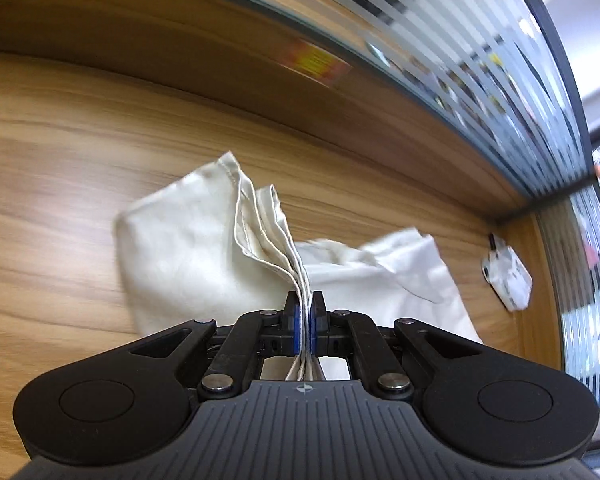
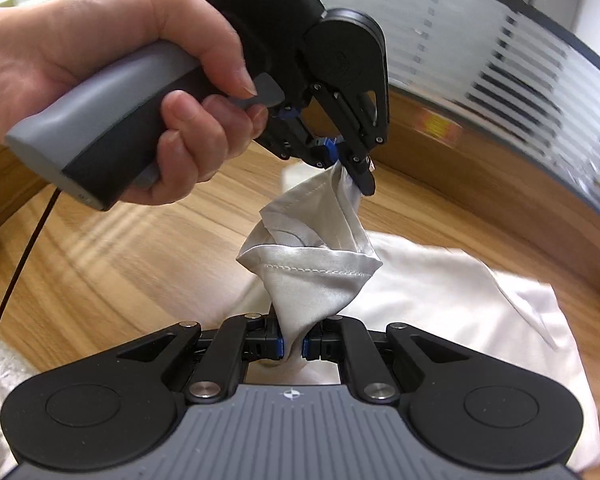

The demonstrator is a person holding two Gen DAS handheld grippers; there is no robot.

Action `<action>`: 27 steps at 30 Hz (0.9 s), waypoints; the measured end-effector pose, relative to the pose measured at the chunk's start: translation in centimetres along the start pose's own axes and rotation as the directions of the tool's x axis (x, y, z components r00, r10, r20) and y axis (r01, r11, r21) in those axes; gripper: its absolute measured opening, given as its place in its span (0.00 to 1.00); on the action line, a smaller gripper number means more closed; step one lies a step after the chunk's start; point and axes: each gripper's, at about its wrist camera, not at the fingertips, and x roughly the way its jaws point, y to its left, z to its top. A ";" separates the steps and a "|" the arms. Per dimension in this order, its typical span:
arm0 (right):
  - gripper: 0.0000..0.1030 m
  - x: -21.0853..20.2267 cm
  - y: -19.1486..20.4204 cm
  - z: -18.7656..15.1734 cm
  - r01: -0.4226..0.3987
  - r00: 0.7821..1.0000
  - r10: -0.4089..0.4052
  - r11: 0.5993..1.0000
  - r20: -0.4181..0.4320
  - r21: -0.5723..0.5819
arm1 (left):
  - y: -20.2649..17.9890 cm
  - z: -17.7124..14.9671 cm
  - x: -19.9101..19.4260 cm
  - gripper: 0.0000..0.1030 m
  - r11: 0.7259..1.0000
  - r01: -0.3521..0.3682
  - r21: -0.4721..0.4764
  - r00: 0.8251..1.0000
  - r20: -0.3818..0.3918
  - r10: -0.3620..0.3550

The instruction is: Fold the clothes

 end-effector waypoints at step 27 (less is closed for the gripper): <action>0.46 2.1 -10.2 -7.6 0.186 0.977 -0.167 0.972 -0.135 0.144 | -5.5 0.0 7.0 0.37 0.997 0.042 0.060 0.992 -0.119 -0.035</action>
